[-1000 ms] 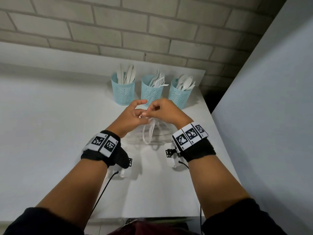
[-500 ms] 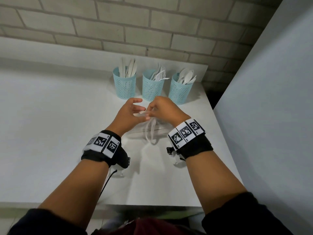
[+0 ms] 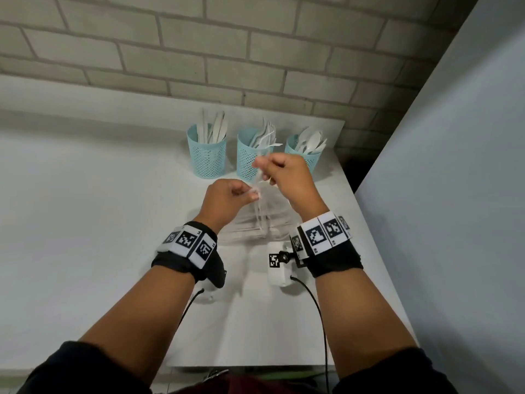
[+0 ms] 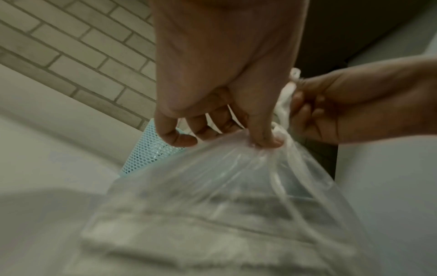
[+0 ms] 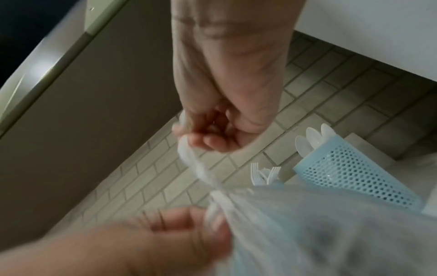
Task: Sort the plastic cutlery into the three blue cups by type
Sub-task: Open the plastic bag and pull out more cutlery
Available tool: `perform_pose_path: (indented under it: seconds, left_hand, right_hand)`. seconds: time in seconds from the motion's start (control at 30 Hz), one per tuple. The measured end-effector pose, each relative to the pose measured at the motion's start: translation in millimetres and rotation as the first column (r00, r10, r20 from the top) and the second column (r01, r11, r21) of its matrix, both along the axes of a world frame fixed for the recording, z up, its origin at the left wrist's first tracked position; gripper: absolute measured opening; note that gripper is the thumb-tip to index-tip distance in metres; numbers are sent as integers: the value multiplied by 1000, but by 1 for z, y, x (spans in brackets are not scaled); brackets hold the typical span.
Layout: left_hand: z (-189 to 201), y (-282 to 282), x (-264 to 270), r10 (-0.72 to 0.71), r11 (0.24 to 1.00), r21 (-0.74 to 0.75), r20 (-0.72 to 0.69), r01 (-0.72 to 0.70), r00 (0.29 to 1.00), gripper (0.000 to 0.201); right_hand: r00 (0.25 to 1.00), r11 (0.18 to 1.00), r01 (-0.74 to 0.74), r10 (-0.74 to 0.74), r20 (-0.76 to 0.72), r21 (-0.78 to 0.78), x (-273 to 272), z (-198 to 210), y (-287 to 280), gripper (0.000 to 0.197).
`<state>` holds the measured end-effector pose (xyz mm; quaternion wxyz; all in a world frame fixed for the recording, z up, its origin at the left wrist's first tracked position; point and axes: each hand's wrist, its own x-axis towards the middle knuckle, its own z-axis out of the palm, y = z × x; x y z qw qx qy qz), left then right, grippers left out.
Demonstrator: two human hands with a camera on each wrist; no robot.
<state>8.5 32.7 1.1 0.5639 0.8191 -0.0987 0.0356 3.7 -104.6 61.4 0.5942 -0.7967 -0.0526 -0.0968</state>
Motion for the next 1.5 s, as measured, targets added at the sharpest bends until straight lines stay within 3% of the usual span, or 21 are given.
perform_pose_path:
  seconds: [0.1, 0.17, 0.2, 0.27, 0.33, 0.5, 0.7, 0.83, 1.03, 1.17, 1.23, 1.33, 1.5]
  left_hand:
    - [1, 1, 6, -39, 999, -24, -4, 39, 999, 7]
    - [2, 3, 9, -86, 995, -53, -22, 85, 996, 6]
    - [2, 3, 10, -113, 992, -66, -35, 111, 993, 8]
    - [2, 5, 11, -150, 985, -90, -54, 145, 987, 6]
    - [4, 8, 12, -163, 983, -92, -48, 158, 986, 2]
    - [2, 9, 15, -161, 985, -72, -34, 158, 986, 7]
    - [5, 27, 21, -69, 997, -33, -36, 68, 997, 12]
    - [13, 9, 13, -161, 987, -22, 1, 161, 987, 8]
    - [14, 22, 18, -8, 996, -85, -11, 7, 1000, 13]
    - [23, 9, 11, -52, 995, -80, 15, 53, 999, 10]
    - [25, 7, 10, -55, 995, -82, 6, 56, 998, 9]
    - [28, 15, 12, -40, 994, -106, -60, 33, 997, 14]
    - [34, 4, 11, -97, 992, -87, -101, 89, 990, 28]
  right_hand:
    - [1000, 955, 27, -23, -19, 295, 3, 14, -4, 10]
    - [993, 945, -45, 78, -90, 323, 5, 16, -12, 13]
    - [981, 959, -86, 128, -143, 271, 6, 14, -19, 24]
    - [949, 991, -136, 134, -286, 15, 8, 4, -36, 50]
    - [917, 945, -203, 92, -387, -256, 7, -7, -42, 54]
    - [965, 907, -145, 41, -260, -395, 12, -25, -26, 16]
    - [979, 980, -62, 23, -202, -190, 6, -26, -48, 5]
    - [989, 992, -90, 78, -127, -87, 10, -24, -19, 11]
    - [995, 998, -12, 5, -104, -65, 11, -19, -27, 6]
    - [989, 989, -100, 87, -119, -108, 10, -21, -14, 10]
    - [993, 994, -70, 62, -104, -78, 8, -20, -13, 9]
    - [993, 1000, -18, 19, -116, 12, 7, -17, -25, 7]
    - [994, 997, -74, 72, -78, -24, 8, -16, -15, 8]
